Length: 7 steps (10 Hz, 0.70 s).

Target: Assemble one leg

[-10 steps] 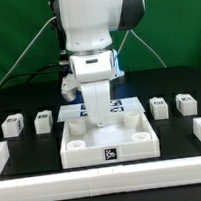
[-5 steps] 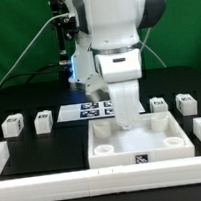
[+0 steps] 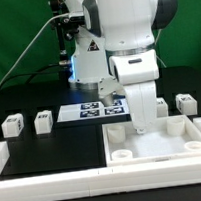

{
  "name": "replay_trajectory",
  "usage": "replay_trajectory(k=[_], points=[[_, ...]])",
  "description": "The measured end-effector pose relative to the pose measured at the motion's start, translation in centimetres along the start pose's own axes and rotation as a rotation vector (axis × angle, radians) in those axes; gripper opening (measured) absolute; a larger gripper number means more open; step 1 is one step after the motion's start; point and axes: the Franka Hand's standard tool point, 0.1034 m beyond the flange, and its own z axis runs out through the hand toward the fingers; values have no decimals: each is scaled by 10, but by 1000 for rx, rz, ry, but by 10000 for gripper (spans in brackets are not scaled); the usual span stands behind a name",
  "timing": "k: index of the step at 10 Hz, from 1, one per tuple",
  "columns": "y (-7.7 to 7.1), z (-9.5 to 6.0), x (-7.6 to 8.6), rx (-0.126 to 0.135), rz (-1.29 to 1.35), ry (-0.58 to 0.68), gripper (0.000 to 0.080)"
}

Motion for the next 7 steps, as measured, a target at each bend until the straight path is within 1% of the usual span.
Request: replay_trajectory(k=[2, 6, 7], points=[[2, 0, 1, -3, 7, 1, 66], [2, 0, 1, -3, 25, 1, 66], [0, 0, 1, 0, 33, 0, 168]])
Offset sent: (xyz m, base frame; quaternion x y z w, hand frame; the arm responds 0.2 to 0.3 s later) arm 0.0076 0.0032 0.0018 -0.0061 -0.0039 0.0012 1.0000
